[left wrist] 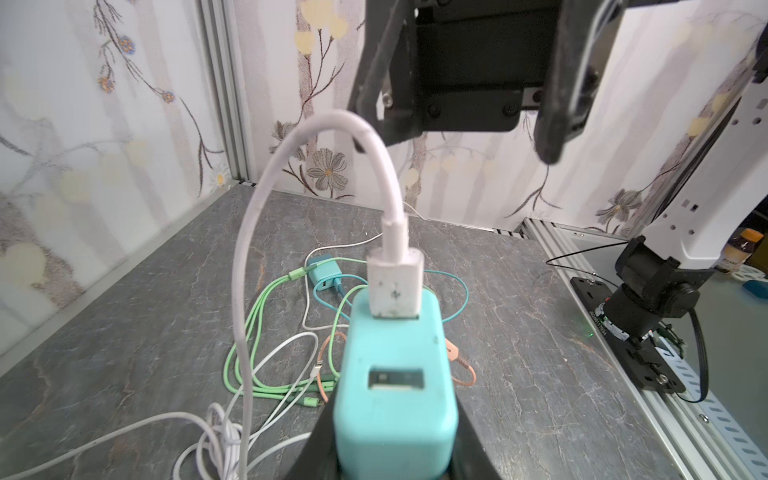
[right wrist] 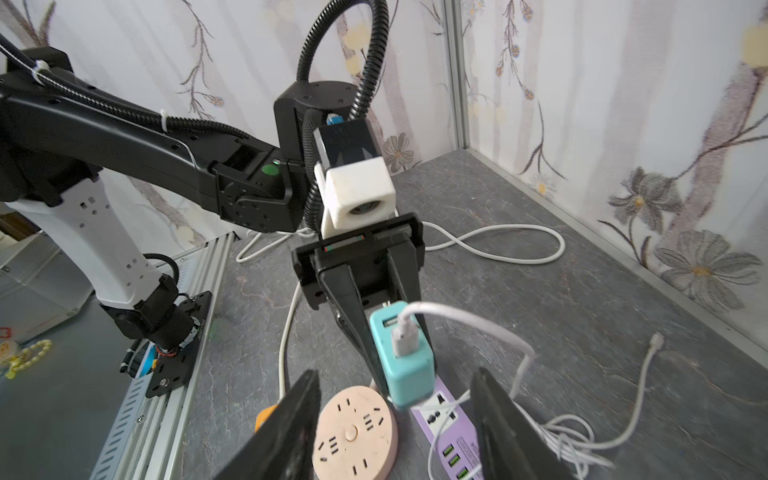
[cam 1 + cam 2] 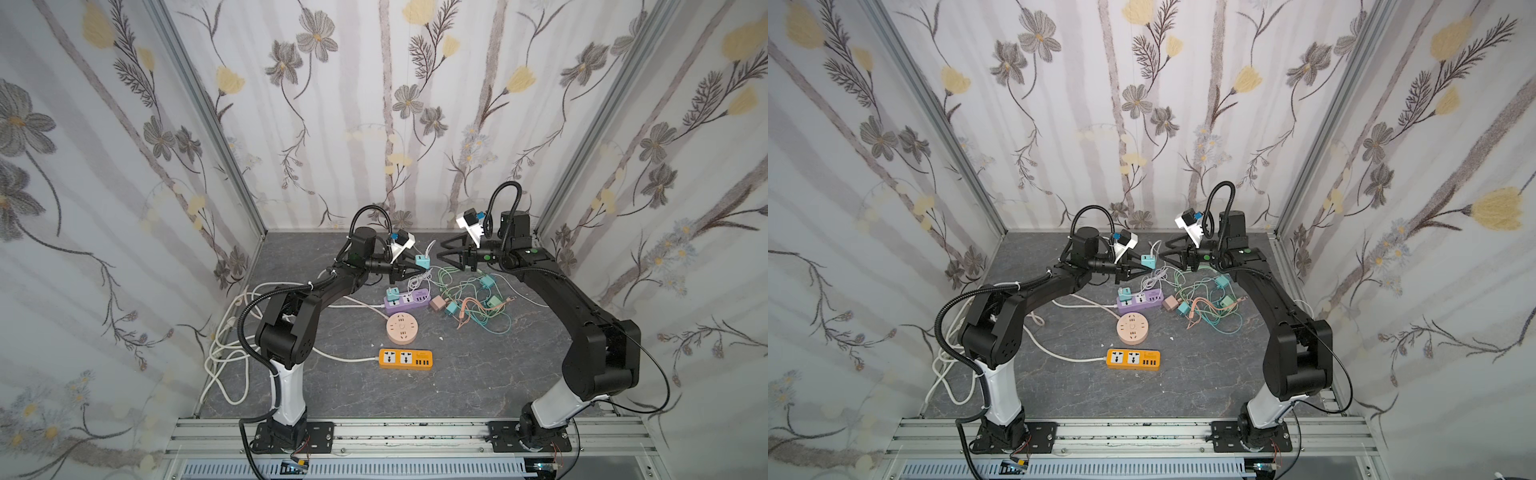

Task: Insert the plug

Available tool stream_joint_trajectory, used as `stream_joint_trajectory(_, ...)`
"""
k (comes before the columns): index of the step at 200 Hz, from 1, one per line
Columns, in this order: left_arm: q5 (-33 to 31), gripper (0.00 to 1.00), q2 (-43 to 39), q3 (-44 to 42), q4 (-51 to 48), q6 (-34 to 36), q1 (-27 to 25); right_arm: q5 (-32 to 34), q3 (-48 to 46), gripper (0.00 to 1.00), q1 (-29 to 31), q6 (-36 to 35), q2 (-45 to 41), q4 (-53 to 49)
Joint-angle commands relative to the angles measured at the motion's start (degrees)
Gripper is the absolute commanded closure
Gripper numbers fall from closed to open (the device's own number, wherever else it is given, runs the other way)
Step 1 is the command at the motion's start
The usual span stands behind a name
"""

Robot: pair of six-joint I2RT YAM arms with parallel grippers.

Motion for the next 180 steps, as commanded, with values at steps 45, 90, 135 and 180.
stream_joint_trajectory(45, -1.6, 1.0, -1.5, 7.2, -24.5, 22.5, -0.7, 19.3, 12.1, 0.35, 3.0, -30.6, -1.6, -37.5)
stream_joint_trajectory(90, -1.6, 1.0, -2.5, 9.0, -29.7, 26.7, -1.4, 20.6, 22.6, 0.33, 7.2, -36.5, 3.2, -43.4)
stream_joint_trajectory(135, -1.9, 1.0, -3.2, 9.0, -31.5, 27.8, -1.7, 20.3, 31.4, 0.33, 10.6, -39.8, 7.6, -46.9)
stream_joint_trajectory(180, -1.3, 1.0, -4.6, 8.0, -29.5, 26.9, -2.0, 21.7, 33.9, 0.33, 12.0, -41.4, 11.8, -47.2)
